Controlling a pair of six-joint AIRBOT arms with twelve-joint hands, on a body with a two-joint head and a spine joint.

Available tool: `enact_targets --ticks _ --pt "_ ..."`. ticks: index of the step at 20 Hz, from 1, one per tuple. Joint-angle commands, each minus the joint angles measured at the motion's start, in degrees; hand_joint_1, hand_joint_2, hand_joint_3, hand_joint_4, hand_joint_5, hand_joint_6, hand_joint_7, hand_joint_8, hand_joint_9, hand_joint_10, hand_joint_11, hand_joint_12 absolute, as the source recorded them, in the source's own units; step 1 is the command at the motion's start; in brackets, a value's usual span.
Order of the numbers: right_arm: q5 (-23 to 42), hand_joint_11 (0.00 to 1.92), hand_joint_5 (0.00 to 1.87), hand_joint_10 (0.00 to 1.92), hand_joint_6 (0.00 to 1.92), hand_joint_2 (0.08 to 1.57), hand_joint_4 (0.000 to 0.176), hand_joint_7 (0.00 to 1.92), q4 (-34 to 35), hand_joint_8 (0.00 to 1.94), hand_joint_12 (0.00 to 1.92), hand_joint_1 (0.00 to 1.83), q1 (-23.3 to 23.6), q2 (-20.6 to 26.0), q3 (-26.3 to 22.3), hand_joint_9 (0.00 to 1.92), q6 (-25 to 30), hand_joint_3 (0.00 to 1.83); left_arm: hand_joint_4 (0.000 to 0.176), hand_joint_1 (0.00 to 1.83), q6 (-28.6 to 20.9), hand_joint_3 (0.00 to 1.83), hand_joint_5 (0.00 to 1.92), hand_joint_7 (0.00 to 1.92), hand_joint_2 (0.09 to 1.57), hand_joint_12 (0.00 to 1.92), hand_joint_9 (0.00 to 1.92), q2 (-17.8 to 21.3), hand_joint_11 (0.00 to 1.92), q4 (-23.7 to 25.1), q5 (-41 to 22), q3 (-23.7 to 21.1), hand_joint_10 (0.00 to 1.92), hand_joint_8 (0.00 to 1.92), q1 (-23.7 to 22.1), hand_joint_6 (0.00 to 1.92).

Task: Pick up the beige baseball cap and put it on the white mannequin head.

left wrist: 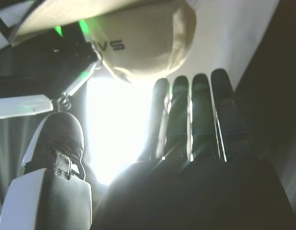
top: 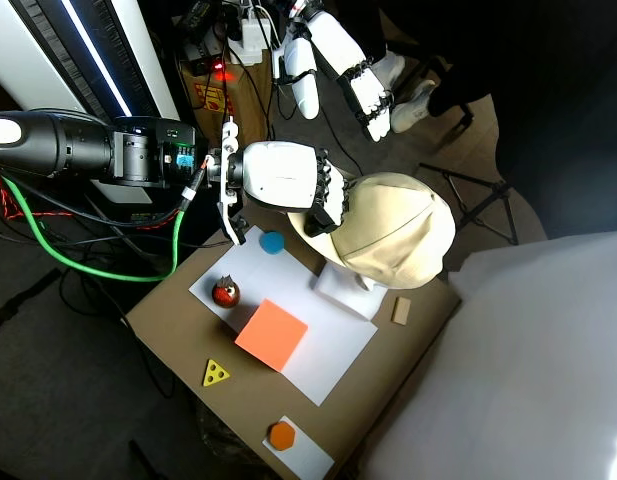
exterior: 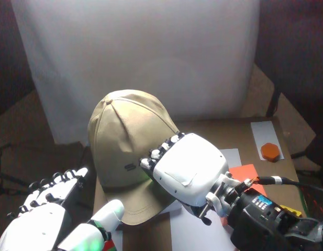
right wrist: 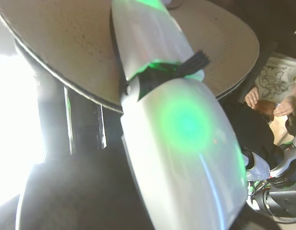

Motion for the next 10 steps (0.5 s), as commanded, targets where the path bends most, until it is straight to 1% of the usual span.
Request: enact_targets --ticks 1,4,5,6,7,8,9,10 --pt "1.72 0.90 0.82 1.37 1.06 1.15 0.000 0.92 1.18 1.05 1.36 1.37 -0.94 0.72 0.21 0.90 -1.48 0.00 0.000 0.00 -0.17 0.00 0.20 0.15 1.18 0.46 0.13 0.25 0.00 3.98 -6.48 -0.14 0.00 0.00 -0.14 0.01" --pt "1.69 0.89 0.81 1.36 1.07 1.15 0.000 0.89 1.23 1.08 1.36 1.37 -1.16 0.90 0.15 0.91 -0.93 0.00 0.000 0.00 0.21 0.00 0.20 0.16 1.18 0.46 0.14 0.35 0.00 4.64 -7.41 -0.68 0.01 0.00 0.24 0.00" --pt "1.76 0.85 0.78 1.28 1.04 1.15 0.000 0.86 1.23 1.07 1.59 1.46 -1.19 0.97 0.08 0.87 -0.96 0.01 0.000 0.00 0.44 0.00 0.20 0.16 1.18 0.47 0.14 0.39 0.00 4.82 -7.42 -0.86 0.00 0.00 0.23 0.00" --pt "1.71 0.77 0.73 1.38 1.16 1.18 0.000 0.82 1.23 1.16 1.46 1.37 -1.21 1.04 0.01 0.87 -0.93 0.00 0.000 0.00 0.87 0.00 0.20 0.16 1.18 0.47 0.14 0.52 0.00 4.80 -7.42 -1.14 0.00 0.00 0.12 0.00" --pt "1.24 0.77 0.73 1.38 1.16 1.18 0.000 0.82 1.22 1.16 1.46 1.37 -1.28 1.18 -0.08 0.87 -0.61 0.00 0.000 0.00 1.84 0.00 0.20 0.16 1.18 0.47 0.14 0.76 0.00 4.38 -7.42 -1.58 0.00 0.00 -0.10 0.00" --pt "0.97 0.55 0.61 0.91 0.66 1.18 0.000 0.63 1.22 0.65 1.37 1.13 -1.44 1.28 -0.18 0.64 -0.40 0.00 0.000 0.00 2.91 0.00 0.18 0.15 1.18 0.47 0.13 1.11 0.00 3.72 -7.42 -2.09 0.00 0.00 -0.41 0.00" --pt "0.93 0.43 0.63 0.57 0.29 1.16 0.000 0.65 1.22 0.28 1.31 1.06 -1.77 1.44 -0.43 0.58 -0.47 0.00 0.000 0.00 4.60 0.00 0.16 0.15 1.18 0.47 0.13 1.53 0.00 3.01 -7.42 -2.63 0.00 0.00 -0.83 0.00" --pt "0.97 0.43 0.63 0.57 0.29 1.16 0.000 0.65 1.22 0.28 1.31 1.06 -2.00 1.61 -0.71 0.58 -0.69 0.00 0.000 0.00 5.57 0.00 0.16 0.15 1.18 0.47 0.13 1.78 0.00 2.68 -7.42 -2.90 0.00 0.00 -1.07 0.00"
